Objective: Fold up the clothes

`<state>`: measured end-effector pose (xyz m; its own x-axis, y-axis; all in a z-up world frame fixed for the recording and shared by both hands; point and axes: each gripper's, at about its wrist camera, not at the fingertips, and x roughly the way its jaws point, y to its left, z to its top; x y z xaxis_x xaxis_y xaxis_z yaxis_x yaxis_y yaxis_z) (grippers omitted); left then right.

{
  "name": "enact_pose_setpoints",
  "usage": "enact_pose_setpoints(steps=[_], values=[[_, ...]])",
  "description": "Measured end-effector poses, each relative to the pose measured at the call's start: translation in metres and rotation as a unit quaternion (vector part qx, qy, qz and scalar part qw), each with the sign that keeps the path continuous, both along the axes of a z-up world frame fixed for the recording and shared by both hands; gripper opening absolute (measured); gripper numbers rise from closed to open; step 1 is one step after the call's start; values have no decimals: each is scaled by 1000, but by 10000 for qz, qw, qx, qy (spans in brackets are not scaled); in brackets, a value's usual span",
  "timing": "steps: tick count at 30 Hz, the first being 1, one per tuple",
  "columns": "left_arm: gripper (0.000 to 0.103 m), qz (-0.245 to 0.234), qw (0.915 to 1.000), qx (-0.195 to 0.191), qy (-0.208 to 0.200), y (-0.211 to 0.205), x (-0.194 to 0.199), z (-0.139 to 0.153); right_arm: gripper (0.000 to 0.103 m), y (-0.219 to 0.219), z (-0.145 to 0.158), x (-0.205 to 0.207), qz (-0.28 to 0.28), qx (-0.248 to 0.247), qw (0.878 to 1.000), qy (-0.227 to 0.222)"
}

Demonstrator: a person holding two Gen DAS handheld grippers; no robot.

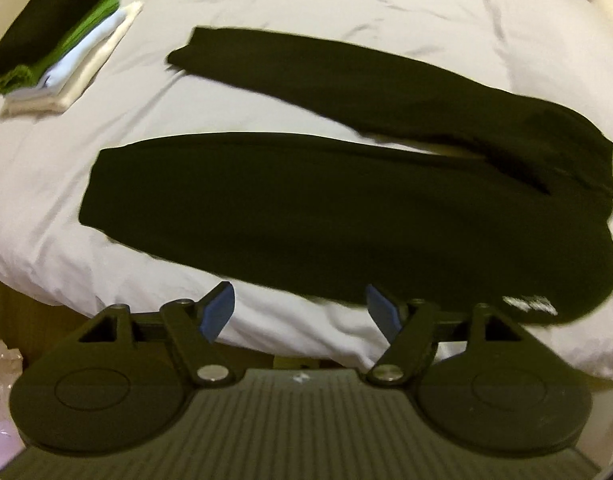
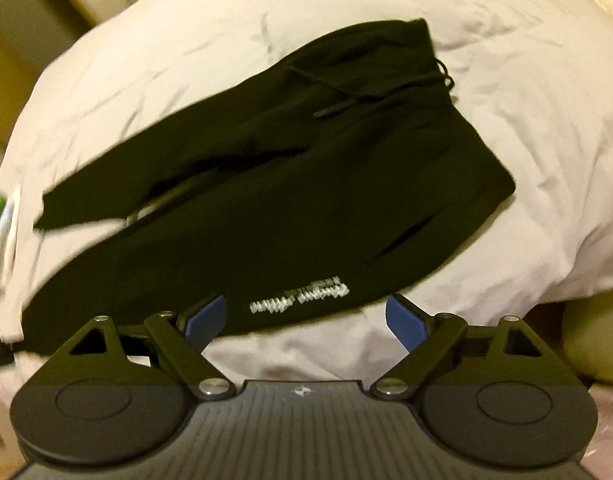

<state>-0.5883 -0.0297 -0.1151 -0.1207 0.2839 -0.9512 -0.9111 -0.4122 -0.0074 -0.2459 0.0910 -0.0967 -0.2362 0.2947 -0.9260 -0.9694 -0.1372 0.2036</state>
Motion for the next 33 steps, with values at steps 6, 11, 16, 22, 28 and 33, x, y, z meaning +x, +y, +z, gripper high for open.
enact_pose_setpoints(steps=[6,11,16,22,28,33], values=[[77,-220,9989,295,277,-30,70,33,89,-27,26,34,386,263,9989,-47],[78,-125,9986,408,320,-51,90,46,89,-42,43,45,634,424,9971,9],[81,-30,9975,573,407,-70,102,63,89,-57,57,50,918,558,9942,81],[81,31,9963,697,505,-82,108,75,89,-67,60,46,1140,597,9916,150],[81,-43,9955,758,571,-89,111,80,89,-73,63,42,1189,607,9910,119],[82,-140,9948,810,603,-92,114,83,89,-76,63,39,1201,598,9910,27]])
